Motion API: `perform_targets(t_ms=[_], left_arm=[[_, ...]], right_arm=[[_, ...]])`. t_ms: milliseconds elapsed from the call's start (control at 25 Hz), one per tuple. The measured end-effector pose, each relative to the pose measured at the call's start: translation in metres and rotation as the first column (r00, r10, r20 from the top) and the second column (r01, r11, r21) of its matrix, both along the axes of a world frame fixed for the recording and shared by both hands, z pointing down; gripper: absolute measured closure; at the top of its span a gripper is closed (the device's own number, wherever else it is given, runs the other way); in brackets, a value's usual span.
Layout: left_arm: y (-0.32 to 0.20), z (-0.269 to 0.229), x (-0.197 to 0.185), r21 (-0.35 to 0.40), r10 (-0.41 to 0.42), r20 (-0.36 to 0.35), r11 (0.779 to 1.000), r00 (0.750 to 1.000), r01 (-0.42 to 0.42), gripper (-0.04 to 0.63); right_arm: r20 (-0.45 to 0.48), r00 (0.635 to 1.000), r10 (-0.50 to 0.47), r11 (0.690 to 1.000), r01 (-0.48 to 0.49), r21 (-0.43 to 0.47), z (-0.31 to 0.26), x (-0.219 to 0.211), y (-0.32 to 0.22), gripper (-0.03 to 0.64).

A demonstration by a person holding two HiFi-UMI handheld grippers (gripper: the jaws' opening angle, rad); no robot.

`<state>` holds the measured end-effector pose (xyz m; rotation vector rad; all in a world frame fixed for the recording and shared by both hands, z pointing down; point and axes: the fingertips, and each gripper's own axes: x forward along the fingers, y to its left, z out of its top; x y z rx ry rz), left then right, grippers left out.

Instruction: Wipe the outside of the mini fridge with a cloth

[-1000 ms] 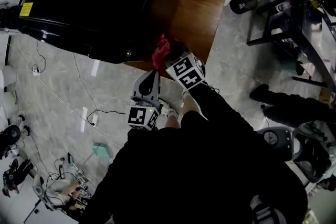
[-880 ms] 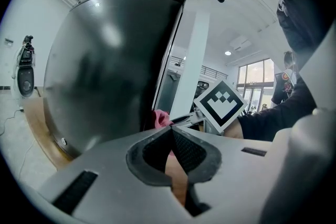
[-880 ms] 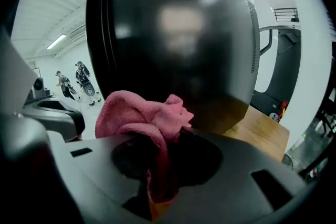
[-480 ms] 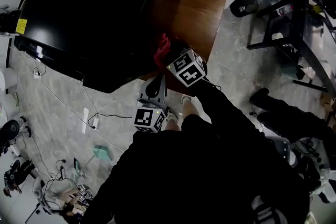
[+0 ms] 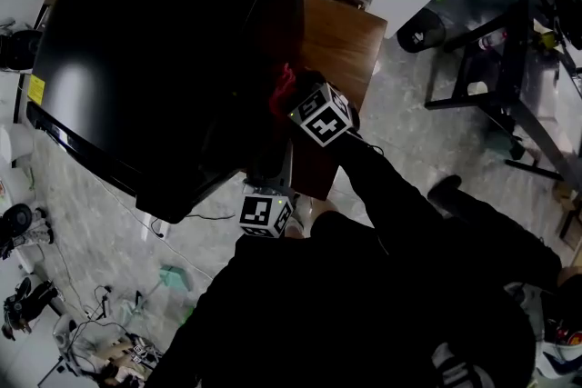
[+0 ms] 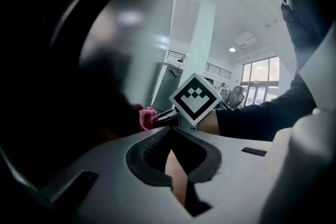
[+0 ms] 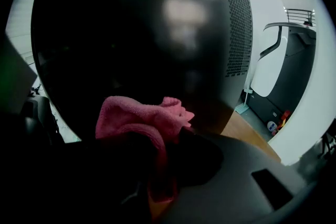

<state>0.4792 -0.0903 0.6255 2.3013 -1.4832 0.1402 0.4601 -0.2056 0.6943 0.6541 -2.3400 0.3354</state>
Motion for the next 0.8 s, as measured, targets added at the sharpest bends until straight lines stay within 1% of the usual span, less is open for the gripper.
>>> perform_targets(t_ms=[120,240,360,480,640,720,800], left_arm=[[-0.023,-0.005,0.012,0.009,-0.008,-0.005,1.0,1.0,0.008,0.591],[-0.038,-0.016,0.02,0.028,-0.01,0.002,1.0,1.0,0.01,0.591],[-0.044,-0.028,0.025,0.041,-0.016,0.005,0.999,1.0,0.016,0.591],[-0.047,-0.035,0.03,0.044,-0.011,0.016,0.999,1.0,0.011,0.591],[-0.04,-0.047,0.035,0.055,-0.007,0.03,0.998,1.0,0.005,0.591],[-0.032,-0.056,0.033,0.076,0.006,0.041,0.997,0.999,-0.009,0.591],[-0.022,-0.069,0.029,0.098,0.022,0.033,0.995,0.999,-0.025,0.591]], right_arm=[[-0.031,0.999,-0.02,1.0,0.02,-0.01,0.008,0.012,-0.025,0.509],[-0.061,0.998,-0.024,1.0,0.024,0.001,0.006,0.021,-0.05,0.509],[-0.082,0.997,-0.012,1.0,0.013,0.011,0.003,0.031,-0.07,0.508],[-0.083,0.996,0.022,0.999,-0.02,0.027,0.003,0.039,-0.092,0.508],[-0.053,0.995,0.088,0.996,-0.086,0.033,0.003,0.049,-0.107,0.509],[-0.012,0.992,0.129,0.99,-0.128,0.051,-0.007,0.051,-0.11,0.511],[0.034,0.986,0.165,0.983,-0.168,0.078,-0.025,0.053,-0.107,0.511]])
